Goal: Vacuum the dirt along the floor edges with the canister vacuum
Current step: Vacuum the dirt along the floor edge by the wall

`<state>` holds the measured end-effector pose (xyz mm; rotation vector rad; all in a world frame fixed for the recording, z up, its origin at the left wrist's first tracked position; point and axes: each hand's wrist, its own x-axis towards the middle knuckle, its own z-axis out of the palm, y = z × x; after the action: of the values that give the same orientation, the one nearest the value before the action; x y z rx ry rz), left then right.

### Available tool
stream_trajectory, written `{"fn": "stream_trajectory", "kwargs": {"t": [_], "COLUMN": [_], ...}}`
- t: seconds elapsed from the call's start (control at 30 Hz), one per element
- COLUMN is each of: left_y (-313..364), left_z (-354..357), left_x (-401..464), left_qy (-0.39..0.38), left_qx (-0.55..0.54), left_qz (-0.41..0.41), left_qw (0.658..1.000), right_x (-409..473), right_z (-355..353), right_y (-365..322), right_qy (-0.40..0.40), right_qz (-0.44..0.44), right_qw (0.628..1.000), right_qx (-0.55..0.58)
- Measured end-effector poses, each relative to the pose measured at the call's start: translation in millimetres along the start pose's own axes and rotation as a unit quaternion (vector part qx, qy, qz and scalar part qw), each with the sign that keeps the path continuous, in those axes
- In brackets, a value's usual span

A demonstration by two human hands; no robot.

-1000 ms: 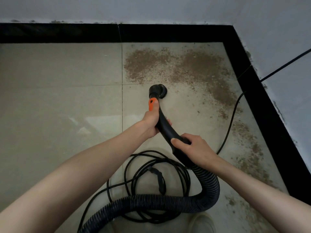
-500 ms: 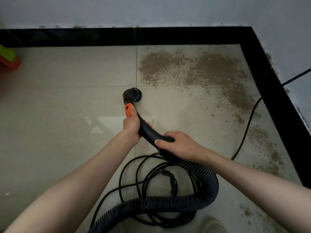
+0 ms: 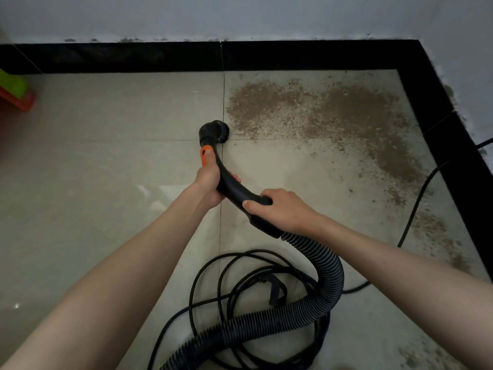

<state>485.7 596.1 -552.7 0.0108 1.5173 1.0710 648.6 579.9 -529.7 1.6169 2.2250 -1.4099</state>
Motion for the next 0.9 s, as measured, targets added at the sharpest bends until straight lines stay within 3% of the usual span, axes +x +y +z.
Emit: {"fn": "stream_trajectory", "kwargs": {"t": [0.33,0.5,0.6,0.9], "left_y": [2,-3,-15,29], "left_z": [15,7,4,52], "left_x": [-18,-35,-47,-66], "left_qy": [0.014,0.04,0.051,-0.016], "left_qx": [0.005,0.003,-0.01,-0.035], "left_qz": [0.026,0.039,0.002,0.03], "left_qw": [1.0,0.998,0.999,0.999], "right_x": [-26,-43,-51,-60], "right_z": [-7,-9,-11,-84], "right_y": [9,8,6,-5], "right_qy": [0.047,0.002,-0.03,-0.064], "right_qz": [-0.029,-0.045,-0.034,-0.024], "right_qw": [0.995,0.983,0.986,0.964], "right_qx": [0.077,0.175,0.159,0.256]}}
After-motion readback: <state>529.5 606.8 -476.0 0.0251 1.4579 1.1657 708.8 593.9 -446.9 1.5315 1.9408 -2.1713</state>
